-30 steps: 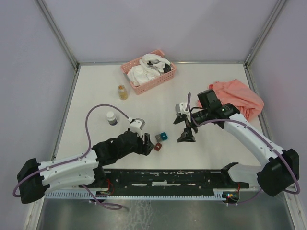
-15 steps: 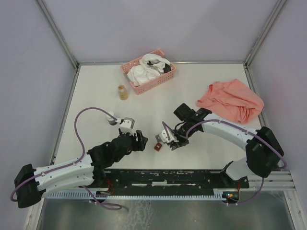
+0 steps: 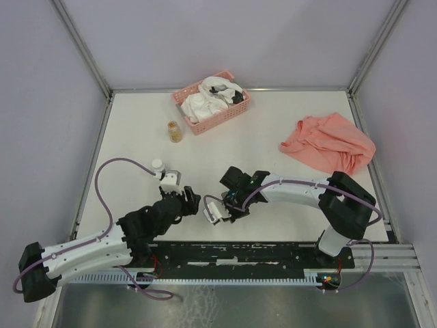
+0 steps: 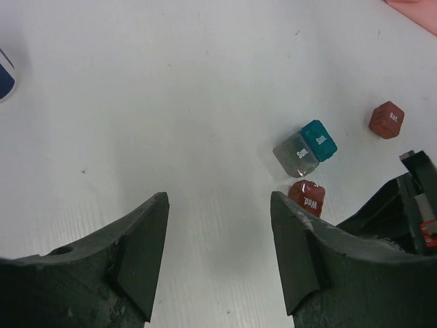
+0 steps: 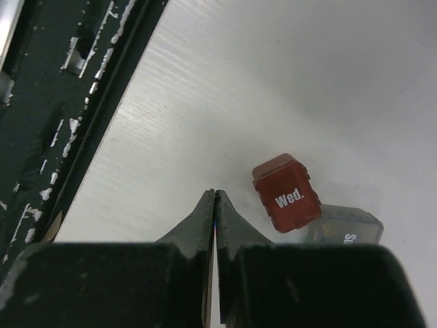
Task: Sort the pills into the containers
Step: Adjust the pill container at the center of the board.
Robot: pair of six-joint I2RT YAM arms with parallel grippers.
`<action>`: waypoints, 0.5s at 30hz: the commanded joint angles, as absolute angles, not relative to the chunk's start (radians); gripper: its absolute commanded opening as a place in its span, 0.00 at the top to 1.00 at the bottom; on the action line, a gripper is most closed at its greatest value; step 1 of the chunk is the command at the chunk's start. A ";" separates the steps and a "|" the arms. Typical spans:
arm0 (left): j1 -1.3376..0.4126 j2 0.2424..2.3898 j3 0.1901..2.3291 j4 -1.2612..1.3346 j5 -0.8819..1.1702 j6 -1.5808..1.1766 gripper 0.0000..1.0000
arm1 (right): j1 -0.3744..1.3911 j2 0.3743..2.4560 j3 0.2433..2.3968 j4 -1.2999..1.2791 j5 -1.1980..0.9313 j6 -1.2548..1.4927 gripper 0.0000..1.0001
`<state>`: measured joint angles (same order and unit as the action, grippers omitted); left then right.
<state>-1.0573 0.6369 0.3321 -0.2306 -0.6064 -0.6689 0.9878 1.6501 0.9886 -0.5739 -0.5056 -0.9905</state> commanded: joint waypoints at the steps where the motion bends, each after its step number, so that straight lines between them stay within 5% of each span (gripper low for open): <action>1: -1.058 0.586 0.330 -0.256 -0.674 -0.722 0.32 | 1.007 1.683 1.013 -0.480 -0.394 -0.899 0.94; 15: -1.057 0.524 0.318 -0.298 -0.686 -0.750 0.32 | 1.040 1.727 1.016 -0.303 -0.314 -0.647 0.94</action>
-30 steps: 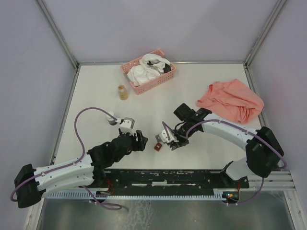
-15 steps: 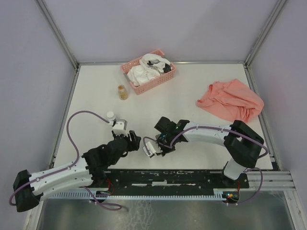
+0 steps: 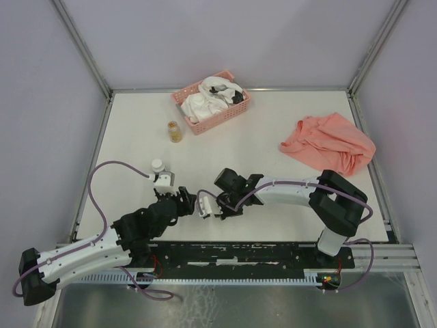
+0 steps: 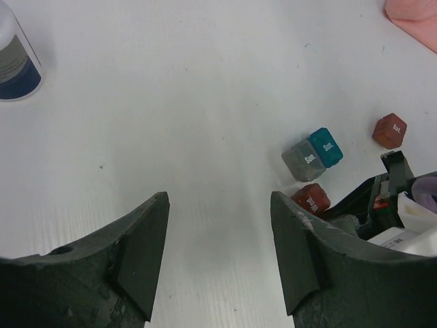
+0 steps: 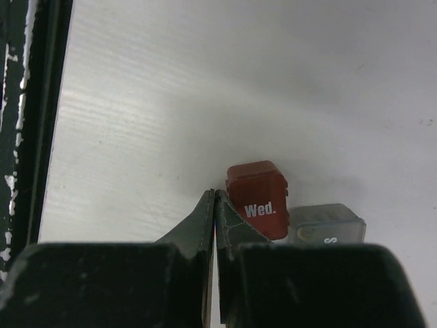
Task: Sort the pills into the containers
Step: Adjust the pill container at the center of the board.
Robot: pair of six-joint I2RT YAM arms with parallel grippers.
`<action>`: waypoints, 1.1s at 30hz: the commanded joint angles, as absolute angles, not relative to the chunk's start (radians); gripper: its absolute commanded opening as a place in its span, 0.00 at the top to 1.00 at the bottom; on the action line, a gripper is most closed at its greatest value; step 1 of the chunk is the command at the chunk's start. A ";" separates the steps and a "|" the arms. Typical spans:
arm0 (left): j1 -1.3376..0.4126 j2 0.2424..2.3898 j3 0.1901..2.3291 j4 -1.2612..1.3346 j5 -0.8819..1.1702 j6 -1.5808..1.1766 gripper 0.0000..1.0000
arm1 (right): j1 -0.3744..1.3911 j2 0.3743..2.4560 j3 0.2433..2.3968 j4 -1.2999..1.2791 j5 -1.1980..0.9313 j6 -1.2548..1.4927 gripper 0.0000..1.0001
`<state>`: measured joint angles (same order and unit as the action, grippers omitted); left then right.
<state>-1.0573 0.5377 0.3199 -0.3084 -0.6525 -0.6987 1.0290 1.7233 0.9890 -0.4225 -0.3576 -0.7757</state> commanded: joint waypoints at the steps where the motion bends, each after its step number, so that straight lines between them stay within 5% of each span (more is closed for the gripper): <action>1: -1.057 0.523 0.318 -0.298 -0.687 -0.751 0.32 | 1.043 1.728 1.012 -0.282 -0.305 -0.621 0.94; 9: -1.057 0.514 0.322 -0.305 -0.674 -0.760 0.32 | 1.045 1.770 1.078 -0.194 -0.004 -0.327 0.94; 15: -1.057 0.496 0.322 -0.304 -0.638 -0.765 0.32 | 0.979 1.676 1.128 -0.301 -0.282 -0.296 0.82; 21: -1.057 0.498 0.300 -0.230 -0.558 -0.788 0.33 | 0.799 1.695 1.266 -0.609 -0.580 -0.425 0.82; 33: -1.058 0.807 0.296 0.078 -0.299 -0.854 0.86 | 0.749 1.861 1.351 -0.794 -0.703 -0.422 0.94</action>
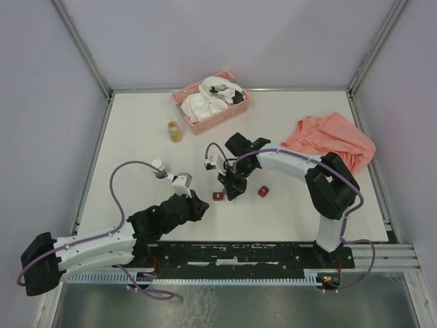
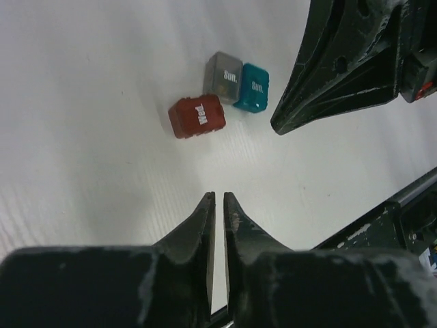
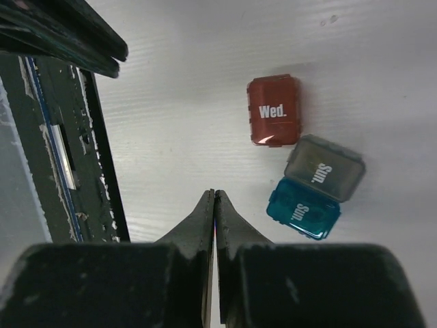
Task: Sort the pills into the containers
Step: Adjust the pill container at the center of the board.
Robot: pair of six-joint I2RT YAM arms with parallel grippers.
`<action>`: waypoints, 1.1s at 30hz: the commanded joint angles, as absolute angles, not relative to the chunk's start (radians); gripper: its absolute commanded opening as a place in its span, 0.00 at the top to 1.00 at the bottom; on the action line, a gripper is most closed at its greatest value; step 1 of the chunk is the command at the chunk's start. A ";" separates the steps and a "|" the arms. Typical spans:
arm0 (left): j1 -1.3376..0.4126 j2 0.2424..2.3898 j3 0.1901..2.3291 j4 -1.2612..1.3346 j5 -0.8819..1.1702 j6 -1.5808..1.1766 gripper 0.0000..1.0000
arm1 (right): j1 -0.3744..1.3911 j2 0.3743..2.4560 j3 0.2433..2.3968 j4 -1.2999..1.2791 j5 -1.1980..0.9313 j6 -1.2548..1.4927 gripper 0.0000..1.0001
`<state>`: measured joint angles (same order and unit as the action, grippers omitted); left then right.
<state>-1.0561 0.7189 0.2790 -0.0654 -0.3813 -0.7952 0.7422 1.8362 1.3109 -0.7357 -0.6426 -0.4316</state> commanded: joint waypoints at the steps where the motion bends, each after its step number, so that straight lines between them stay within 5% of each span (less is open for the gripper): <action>1: -1.057 0.839 0.298 0.092 -0.289 -0.862 0.87 | 0.749 1.867 1.350 -0.793 -0.697 -0.415 0.95; 20: -1.012 1.316 0.485 0.086 -0.390 -0.955 0.94 | 0.725 1.809 1.352 -0.787 -0.692 -0.378 0.93; 33: -0.905 1.411 0.566 0.079 -0.381 -0.892 0.94 | 0.700 1.769 1.334 -0.798 -0.697 -0.392 0.90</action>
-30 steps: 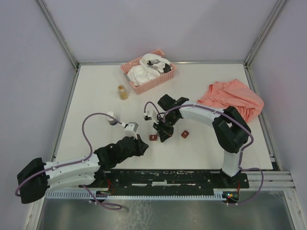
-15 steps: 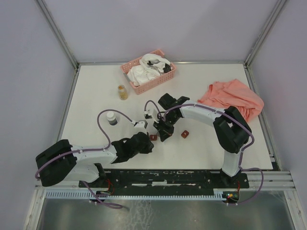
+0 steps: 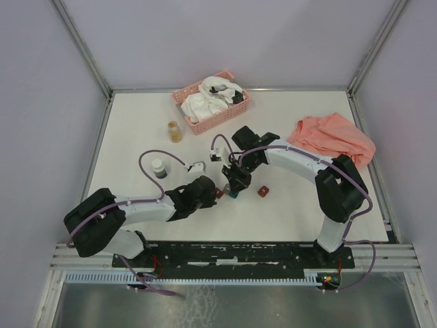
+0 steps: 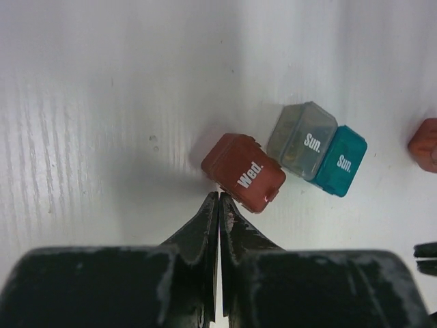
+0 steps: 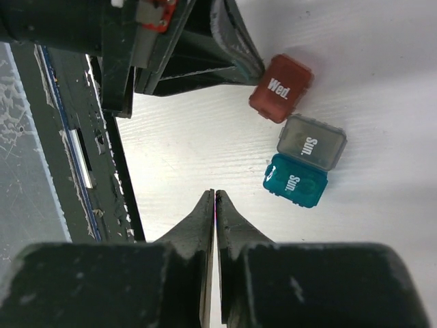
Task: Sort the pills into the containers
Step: Adjust the pill container at the center of the board.
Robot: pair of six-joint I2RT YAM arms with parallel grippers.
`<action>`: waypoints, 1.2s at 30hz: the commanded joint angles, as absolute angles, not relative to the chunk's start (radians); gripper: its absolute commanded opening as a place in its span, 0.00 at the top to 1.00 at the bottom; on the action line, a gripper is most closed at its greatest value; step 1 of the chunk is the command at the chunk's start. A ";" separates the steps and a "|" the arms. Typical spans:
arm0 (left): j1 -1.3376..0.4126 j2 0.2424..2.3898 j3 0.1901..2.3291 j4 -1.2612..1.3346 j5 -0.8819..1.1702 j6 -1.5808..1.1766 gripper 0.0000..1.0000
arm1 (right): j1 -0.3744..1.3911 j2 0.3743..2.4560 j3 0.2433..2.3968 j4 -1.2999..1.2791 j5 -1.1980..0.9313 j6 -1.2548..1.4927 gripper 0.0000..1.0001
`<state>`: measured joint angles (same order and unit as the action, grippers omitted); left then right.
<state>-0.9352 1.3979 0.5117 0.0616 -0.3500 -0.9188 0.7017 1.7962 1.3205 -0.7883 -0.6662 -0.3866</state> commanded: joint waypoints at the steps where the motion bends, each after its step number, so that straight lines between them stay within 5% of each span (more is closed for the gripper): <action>1: -0.897 1.416 0.571 0.084 -0.375 -0.884 0.94 | 0.700 1.771 1.334 -0.799 -0.698 -0.391 0.90; 19: -0.823 1.546 0.671 0.178 -0.225 -0.782 0.91 | 0.637 1.766 1.312 -0.768 -0.782 -0.333 0.86; 27: -0.792 1.436 0.644 0.182 -0.232 -0.729 0.85 | 0.607 1.685 1.262 -0.720 -0.824 -0.386 0.66; 31: -0.791 1.283 0.583 0.183 -0.189 -0.620 0.73 | 0.606 1.628 1.214 -0.665 -0.838 -0.420 0.53; 36: -0.791 1.016 0.445 0.218 -0.154 -0.511 0.41 | 0.614 1.543 1.085 -0.532 -0.924 -0.586 0.29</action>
